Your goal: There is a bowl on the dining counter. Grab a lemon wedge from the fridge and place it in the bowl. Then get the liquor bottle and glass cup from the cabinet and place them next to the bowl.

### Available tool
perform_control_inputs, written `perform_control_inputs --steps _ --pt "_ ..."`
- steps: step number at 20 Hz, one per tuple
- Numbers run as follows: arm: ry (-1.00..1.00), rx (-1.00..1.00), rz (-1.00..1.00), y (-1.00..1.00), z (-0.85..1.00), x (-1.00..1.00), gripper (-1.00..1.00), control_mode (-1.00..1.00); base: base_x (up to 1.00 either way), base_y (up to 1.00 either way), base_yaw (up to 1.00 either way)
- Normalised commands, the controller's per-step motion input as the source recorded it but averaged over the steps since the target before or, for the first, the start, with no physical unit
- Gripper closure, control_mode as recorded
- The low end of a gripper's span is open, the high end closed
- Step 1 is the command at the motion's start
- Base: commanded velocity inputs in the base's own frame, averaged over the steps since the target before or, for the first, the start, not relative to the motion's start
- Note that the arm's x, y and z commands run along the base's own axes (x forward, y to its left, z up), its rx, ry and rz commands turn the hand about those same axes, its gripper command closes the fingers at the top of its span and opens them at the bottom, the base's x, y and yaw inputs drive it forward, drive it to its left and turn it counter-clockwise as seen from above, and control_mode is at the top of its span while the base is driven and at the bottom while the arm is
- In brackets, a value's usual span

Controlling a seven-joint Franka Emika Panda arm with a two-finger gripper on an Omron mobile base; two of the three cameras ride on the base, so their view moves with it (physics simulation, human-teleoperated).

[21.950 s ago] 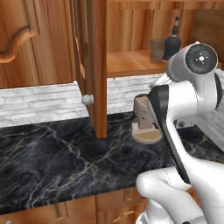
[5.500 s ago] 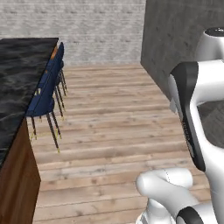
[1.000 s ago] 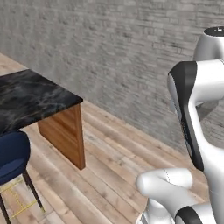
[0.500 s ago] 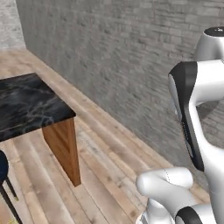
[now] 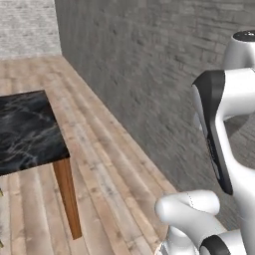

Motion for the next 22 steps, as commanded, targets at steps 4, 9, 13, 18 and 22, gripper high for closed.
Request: perform_control_inputs --steps 4,9,13,18,22 --pt "0.0 0.0 0.0 0.0 0.0 0.0 1.0 1.0 1.0 -0.47 0.29" --pt "0.0 0.0 0.0 0.0 0.0 0.0 1.0 1.0 1.0 -0.36 0.27" --pt "0.0 0.0 0.0 0.0 0.0 0.0 1.0 1.0 1.0 -0.34 0.31" --pt "0.0 0.0 0.0 0.0 0.0 0.0 1.0 1.0 1.0 -0.39 0.32" --pt "0.0 0.0 0.0 0.0 0.0 0.0 1.0 1.0 1.0 -0.5 0.34"
